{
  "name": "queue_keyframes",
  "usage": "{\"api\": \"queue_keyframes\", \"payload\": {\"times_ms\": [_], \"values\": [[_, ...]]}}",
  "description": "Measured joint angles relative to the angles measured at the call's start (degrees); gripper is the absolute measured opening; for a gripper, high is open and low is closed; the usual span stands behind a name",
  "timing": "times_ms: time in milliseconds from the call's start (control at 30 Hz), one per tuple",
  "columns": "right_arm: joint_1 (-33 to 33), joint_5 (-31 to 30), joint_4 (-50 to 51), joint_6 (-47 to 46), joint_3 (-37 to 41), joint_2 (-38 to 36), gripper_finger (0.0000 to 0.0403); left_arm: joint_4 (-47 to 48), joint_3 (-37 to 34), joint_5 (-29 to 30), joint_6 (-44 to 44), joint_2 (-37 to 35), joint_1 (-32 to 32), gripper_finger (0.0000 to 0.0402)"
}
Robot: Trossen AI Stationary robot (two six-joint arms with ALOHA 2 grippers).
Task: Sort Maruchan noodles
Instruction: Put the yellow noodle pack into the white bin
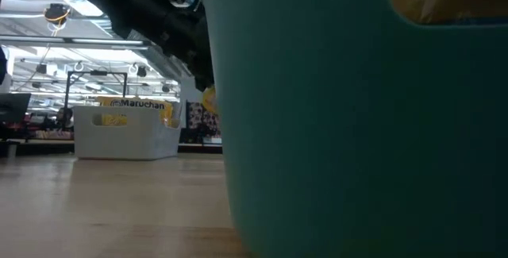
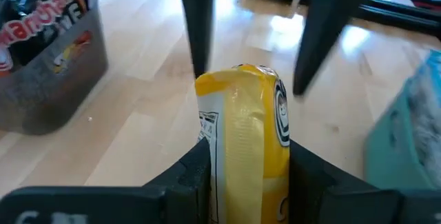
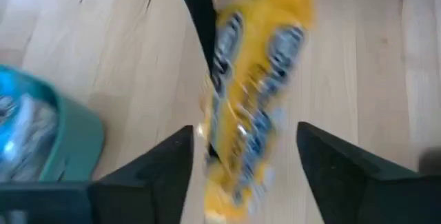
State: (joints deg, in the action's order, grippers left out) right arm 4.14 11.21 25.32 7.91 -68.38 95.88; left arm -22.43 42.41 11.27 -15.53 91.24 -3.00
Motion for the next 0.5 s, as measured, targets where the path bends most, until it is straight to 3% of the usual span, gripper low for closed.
{"api": "queue_keyframes", "payload": {"times_ms": [133, 267, 500], "values": [[0.0, -0.06, 5.42, -0.14, -1.02, -4.0, 0.0266, 1.61, -0.01, 1.31, 0.08, -0.97, -2.77, 0.0114], [0.0, -0.08, 5.16, 0.14, 0.81, -8.5, 0.0275, 3.85, 0.0, 8.06, 1.47, -4.06, -7.11, 0.0114], [0.0, -0.06, -16.14, 0.05, 14.09, -14.91, 0.0263, 15.16, -0.38, 24.38, 1.81, -12.27, -15.54, 0.0113]]}}
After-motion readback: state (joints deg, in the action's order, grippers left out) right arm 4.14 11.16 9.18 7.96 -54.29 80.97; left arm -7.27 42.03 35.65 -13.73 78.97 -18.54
